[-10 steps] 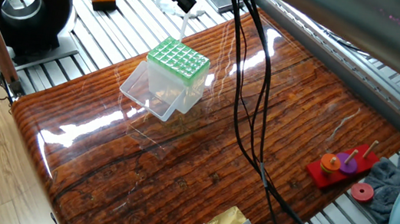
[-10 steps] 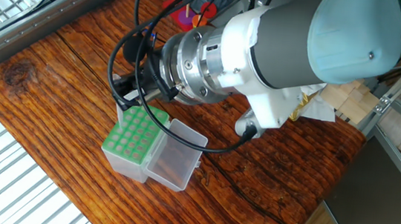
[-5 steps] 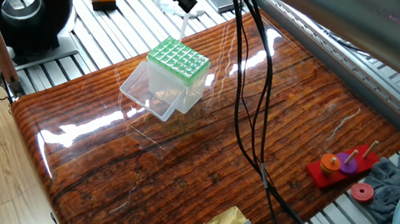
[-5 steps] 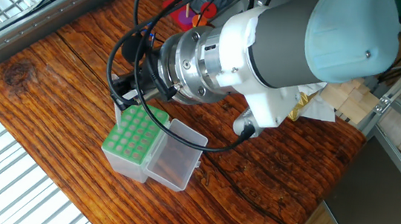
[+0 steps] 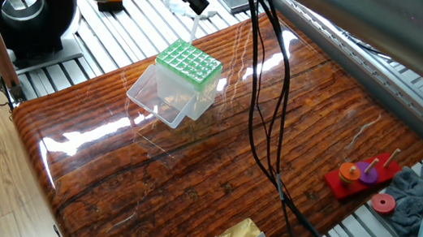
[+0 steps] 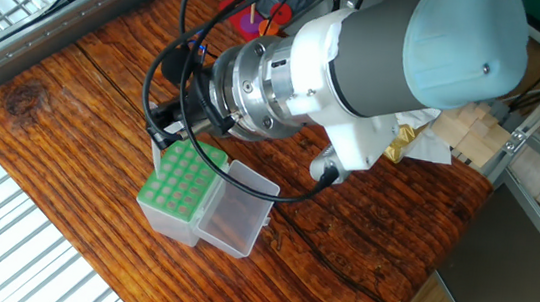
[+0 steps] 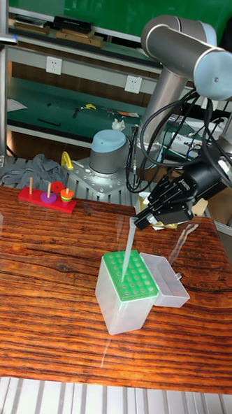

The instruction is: Insert a large pipette tip into the holder for large pipette tips

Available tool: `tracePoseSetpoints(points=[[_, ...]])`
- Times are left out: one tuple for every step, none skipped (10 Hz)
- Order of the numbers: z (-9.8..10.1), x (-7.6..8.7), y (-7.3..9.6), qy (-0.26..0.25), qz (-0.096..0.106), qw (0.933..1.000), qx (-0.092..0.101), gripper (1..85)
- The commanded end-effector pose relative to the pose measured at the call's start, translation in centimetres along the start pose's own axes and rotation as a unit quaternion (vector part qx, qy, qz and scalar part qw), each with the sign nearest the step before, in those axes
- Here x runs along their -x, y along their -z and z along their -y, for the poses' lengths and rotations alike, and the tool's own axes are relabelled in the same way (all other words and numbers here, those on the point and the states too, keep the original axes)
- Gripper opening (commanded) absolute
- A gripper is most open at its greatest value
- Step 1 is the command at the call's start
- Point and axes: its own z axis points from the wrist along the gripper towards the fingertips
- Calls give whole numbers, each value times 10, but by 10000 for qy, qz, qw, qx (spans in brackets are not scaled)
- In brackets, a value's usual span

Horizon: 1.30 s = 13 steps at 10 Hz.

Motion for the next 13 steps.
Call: tracePoseSetpoints(points=[[-1, 4, -3, -17, 54, 10000, 2, 10], [0, 7, -5, -31, 85, 10000, -11, 10], [0, 8, -5, -45, 115, 9999, -10, 10], [-1, 7, -4, -34, 99, 9999, -3, 10], [-2, 6, -2, -16, 121, 9999, 13, 10], [-5, 2, 0, 8, 120, 9999, 36, 10], [-7, -2, 2, 25, 111, 9999, 59, 10], [-7, -3, 3, 26, 103, 9999, 66, 10], [-7, -2, 2, 25, 111, 9999, 66, 10], [-8, -1, 2, 27, 141, 9999, 68, 10], [-7, 0, 2, 19, 141, 9999, 60, 10], [-8, 0, 2, 19, 141, 9999, 68, 10], [-8, 0, 1, 19, 141, 9999, 68, 10]])
